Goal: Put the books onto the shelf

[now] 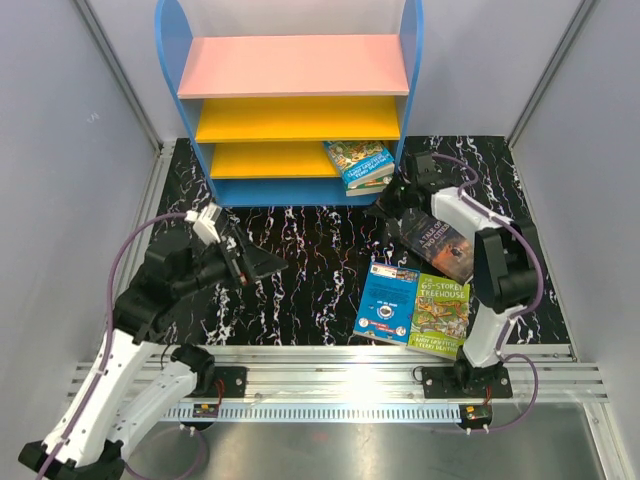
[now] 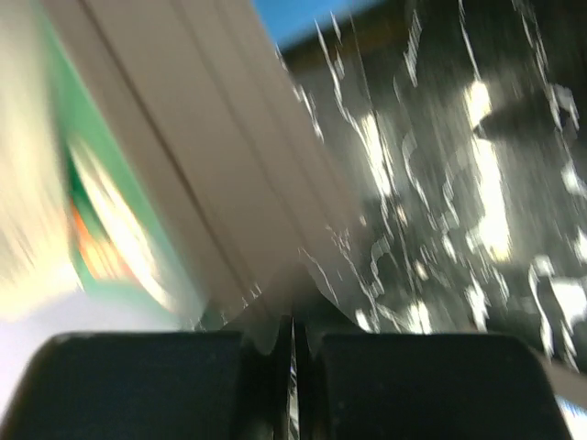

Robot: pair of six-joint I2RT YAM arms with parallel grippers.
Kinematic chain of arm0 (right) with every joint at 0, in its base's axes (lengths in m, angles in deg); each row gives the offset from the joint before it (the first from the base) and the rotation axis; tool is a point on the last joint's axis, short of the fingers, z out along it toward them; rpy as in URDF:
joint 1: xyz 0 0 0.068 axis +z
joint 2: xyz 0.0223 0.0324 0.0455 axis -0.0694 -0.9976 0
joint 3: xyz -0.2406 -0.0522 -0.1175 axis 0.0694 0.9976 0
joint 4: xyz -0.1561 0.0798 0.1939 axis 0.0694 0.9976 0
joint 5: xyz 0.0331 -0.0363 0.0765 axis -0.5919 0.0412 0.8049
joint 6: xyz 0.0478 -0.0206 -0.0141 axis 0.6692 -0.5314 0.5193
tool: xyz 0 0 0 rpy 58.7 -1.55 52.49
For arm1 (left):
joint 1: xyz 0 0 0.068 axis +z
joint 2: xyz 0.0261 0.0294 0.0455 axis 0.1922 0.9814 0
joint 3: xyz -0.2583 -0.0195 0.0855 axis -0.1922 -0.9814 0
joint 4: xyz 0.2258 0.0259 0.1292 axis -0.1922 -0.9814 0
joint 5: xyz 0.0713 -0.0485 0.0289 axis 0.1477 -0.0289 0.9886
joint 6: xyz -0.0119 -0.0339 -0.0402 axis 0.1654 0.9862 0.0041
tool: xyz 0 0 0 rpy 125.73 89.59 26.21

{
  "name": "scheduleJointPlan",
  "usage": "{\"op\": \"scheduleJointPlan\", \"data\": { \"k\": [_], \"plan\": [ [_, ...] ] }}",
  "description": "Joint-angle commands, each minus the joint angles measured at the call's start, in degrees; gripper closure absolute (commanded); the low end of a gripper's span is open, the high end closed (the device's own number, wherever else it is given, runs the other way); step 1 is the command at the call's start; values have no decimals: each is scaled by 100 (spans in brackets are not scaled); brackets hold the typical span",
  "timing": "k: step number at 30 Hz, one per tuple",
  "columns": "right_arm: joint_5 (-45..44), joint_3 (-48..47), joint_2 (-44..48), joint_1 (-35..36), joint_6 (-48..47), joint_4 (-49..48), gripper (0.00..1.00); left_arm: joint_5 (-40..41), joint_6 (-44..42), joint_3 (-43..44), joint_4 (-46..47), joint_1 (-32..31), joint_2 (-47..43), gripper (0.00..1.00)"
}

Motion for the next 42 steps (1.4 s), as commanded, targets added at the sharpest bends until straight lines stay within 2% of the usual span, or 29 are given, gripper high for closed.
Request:
{"op": "scheduleJointPlan", "data": {
  "k": [1, 7, 14, 17, 22, 26, 27, 28, 31, 32, 35, 38, 39, 42],
  "plan": [
    [-228, -815, -489, 69, 244, -499, 100, 324, -132, -87, -715, 15, -259, 1],
    [-395, -1773, -1334, 69, 613, -586, 100, 430, -343, -43, -1173, 6, -497, 1],
    [-484, -2285, -1774, 69, 1052, -736, 100, 403, -510, -70, -1288, 15, -480, 1],
    [-457, -1918, -1503, 69, 1088, -841, 100, 386, -527, -96, -1236, 15, -436, 1],
    [-510, -538, -142, 69, 869, -868, 100, 736, -484, -219, -1060, 15, -357, 1],
    [-860, 192, 1185, 51, 325, 77, 98, 957, -615, -193, -946, 6, -102, 1],
    [-1088, 376, 1728, 60, 262, 325, 93, 966, -746, -184, -928, 6, 116, 1],
    [-1194, 474, 1977, 60, 218, 571, 67, 975, -791, -192, -902, -3, 240, 1],
    [-1582, 851, 2856, 60, 191, 1722, 22, 922, -905, -385, -534, -221, 732, 1],
    [-1652, 974, 3041, 60, 270, 2256, 17, 965, -888, -473, -402, -440, 890, 1],
    [-1609, 1720, 3656, 60, 489, 2848, 14, 1298, -853, -561, 213, -1187, 1672, 1],
    [-1442, 2468, 4166, 60, 692, 2982, 15, 1239, -634, -728, 1126, -1707, 2682, 1],
    [-1372, 2731, 4359, 60, 710, 2947, 15, 1134, -389, -824, 1772, -1777, 2963, 1],
    [-1319, 3031, 4466, 60, 693, 2964, 16, 896, 43, -756, 2733, -2085, 3869, 1]
  ]
}}
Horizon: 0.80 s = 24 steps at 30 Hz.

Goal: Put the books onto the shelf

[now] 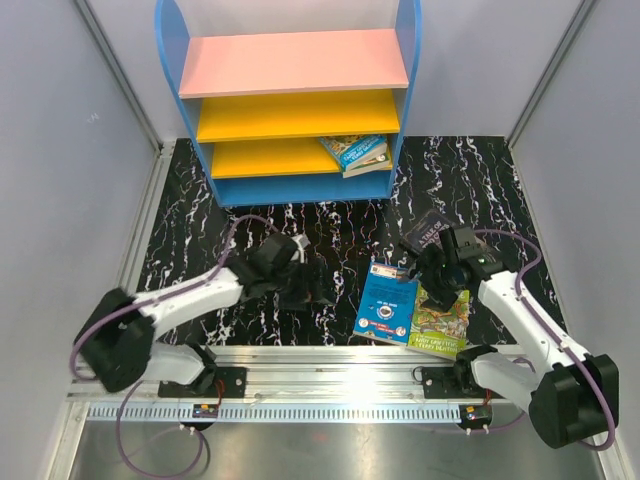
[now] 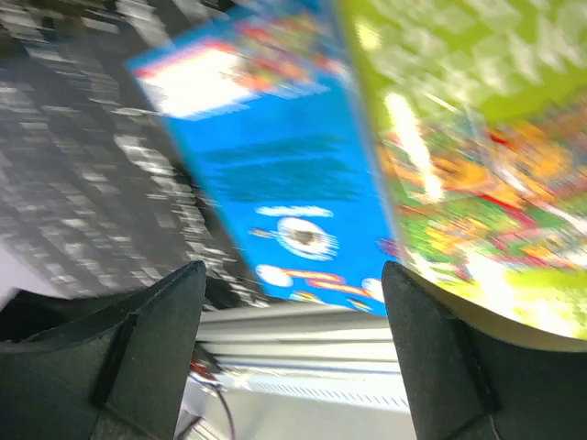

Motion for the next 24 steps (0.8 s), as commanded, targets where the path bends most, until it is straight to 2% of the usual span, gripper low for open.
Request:
{"op": "scheduleJointPlan", "data": {
  "k": [1, 2, 9, 15, 19, 24],
  "plan": [
    [23, 184, 152, 27, 92, 282, 16, -162, 507, 186, 1740, -365, 703, 1],
    [23, 254, 134, 27, 83, 247, 17, -136, 577, 336, 1819, -445, 1149, 1],
    [58, 746, -339, 27, -58, -139, 20, 75, 657, 1523, 1881, -1069, 2732, 1],
    [-186, 933, -1034, 123, -94, -500, 22, -74, 1166, 1305, 2723, -1140, 3122, 1],
    [-223, 896, -1105, 168, -32, -482, 28, -258, 1307, 1269, 3076, -1280, 3157, 1],
    [409, 1195, -1096, 273, 38, -1088, 47, -707, 2089, 1023, 4604, -1324, 3078, 1]
  ]
}}
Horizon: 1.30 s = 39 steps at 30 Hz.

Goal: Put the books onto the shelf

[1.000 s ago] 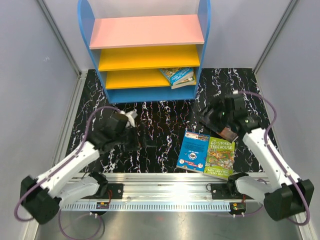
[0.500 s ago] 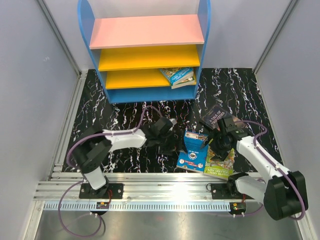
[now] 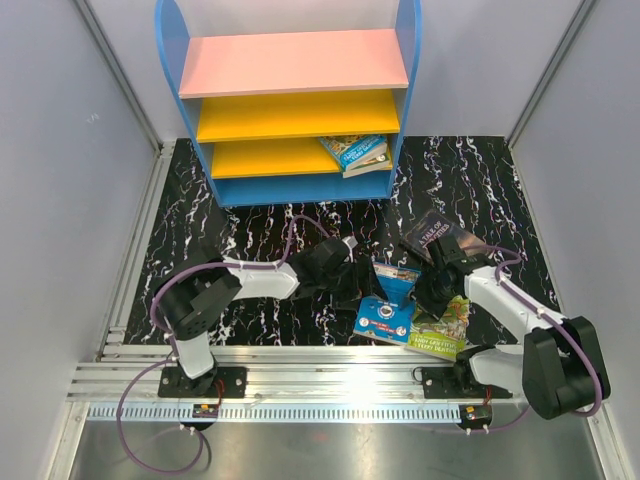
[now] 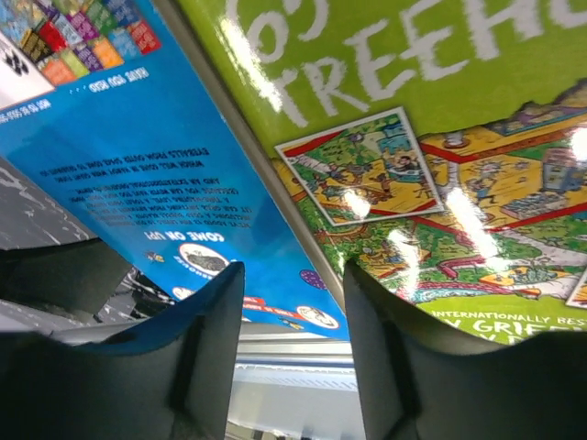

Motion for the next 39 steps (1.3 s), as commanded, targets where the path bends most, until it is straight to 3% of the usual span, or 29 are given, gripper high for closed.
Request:
{"op": "scheduleJointPlan", "data": {
  "k": [1, 7, 12, 14, 16, 19, 25, 27, 30, 33, 39],
  "plan": [
    [231, 426, -209, 251, 182, -1012, 50, -672, 778, -79, 1943, -175, -23, 1],
    [380, 584, -411, 366, 218, -1276, 75, -1155, 1454, 80, 3330, -175, -112, 1],
    [477, 497, -683, 559, 289, -1461, 87, -1358, 2465, -78, 5149, -183, 73, 1],
    [442, 401, -762, 586, 228, -1400, 96, -1472, 2502, -122, 5154, -192, 38, 1],
    [407, 347, -772, 586, 131, -1313, 100, -1534, 2204, -193, 4664, -192, -241, 1],
    [372, 321, -632, 586, 69, -1216, 100, -1482, 855, -114, 2392, -192, -620, 1],
    [372, 426, -622, 577, 69, -1233, 100, -2096, 525, -89, 2184, -323, -560, 4],
    [389, 409, -719, 586, 8, -1224, 100, -2018, -229, 192, 808, -429, -481, 4],
    [372, 417, -737, 586, -36, -1215, 100, -1798, -855, 510, -269, -666, -192, 5],
    [380, 400, -710, 586, -71, -1180, 100, -1298, -1093, 546, -919, -746, -199, 5],
    [302, 488, -438, 586, -124, -917, 100, 677, -1839, 1062, -2807, -711, -980, 1]
  ]
}}
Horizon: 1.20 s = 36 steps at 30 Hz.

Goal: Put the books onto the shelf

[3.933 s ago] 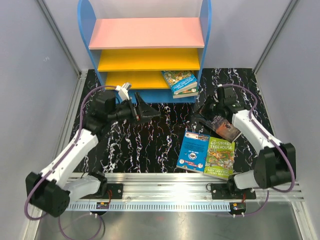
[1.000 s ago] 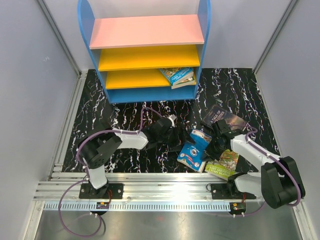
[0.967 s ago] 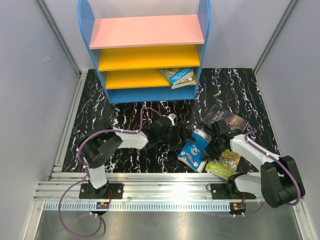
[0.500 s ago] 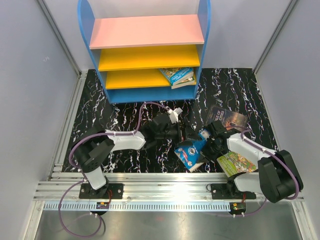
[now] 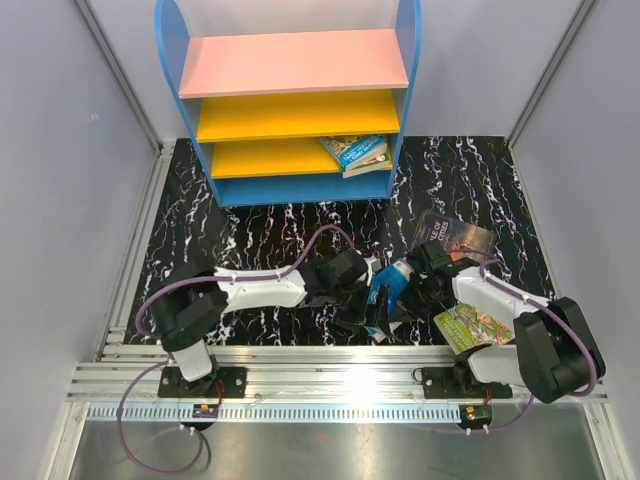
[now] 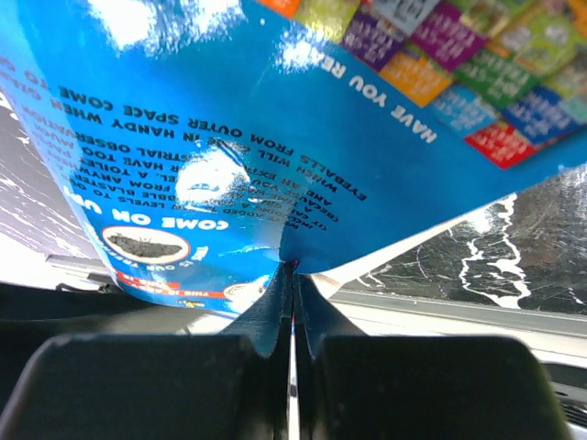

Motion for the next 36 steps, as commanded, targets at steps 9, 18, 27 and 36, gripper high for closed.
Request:
{"op": "scheduleJointPlan", "data": {
  "k": [9, 18, 27, 36],
  "plan": [
    [-1134, -479, 800, 61, -352, 1573, 11, 2330, -954, 651, -2297, 760, -1478, 1],
    [-1821, -735, 1417, 61, 24, 2185, 0, 1285, -2307, 1616, -1893, 1201, 189, 1],
    [-1750, -814, 55, 61, 105, 1165, 0, 521, -2730, 2611, -2060, 1464, 1220, 1],
    [-1688, -752, -1158, 70, 439, 251, 37, -341, -2633, 1970, -1454, 1562, 1282, 1]
  ]
}}
